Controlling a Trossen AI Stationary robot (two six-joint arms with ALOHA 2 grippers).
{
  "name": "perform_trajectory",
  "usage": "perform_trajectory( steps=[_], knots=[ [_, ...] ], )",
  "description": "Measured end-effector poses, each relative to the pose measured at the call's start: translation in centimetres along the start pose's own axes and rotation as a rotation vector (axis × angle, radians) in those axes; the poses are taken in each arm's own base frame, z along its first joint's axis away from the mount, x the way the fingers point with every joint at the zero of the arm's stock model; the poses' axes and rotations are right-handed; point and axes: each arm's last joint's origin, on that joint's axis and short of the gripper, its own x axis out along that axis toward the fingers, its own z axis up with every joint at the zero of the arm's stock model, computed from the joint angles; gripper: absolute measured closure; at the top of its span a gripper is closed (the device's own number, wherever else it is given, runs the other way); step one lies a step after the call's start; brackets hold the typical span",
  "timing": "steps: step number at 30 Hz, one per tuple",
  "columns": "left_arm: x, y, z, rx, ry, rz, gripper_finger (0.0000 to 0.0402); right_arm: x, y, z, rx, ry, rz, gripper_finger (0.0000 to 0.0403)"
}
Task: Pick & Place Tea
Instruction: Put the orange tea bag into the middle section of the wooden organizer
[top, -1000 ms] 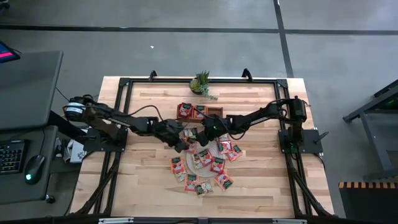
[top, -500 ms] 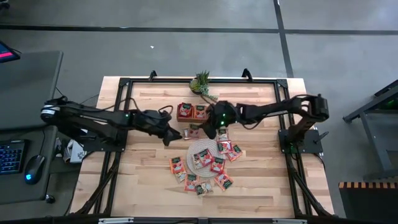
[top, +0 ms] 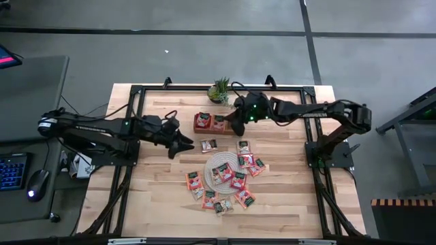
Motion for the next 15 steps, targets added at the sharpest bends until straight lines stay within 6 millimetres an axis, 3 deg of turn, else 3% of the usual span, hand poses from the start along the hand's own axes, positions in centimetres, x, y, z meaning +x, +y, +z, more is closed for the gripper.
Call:
perform_trajectory(
  steps=[15],
  knots=[
    [-0.1,-0.2,-0.1,0.006,0.044,-0.069,0.0234,-0.7,-3.0,0.8,-0.149,-0.014,-0.096,0.0403]
  ],
)
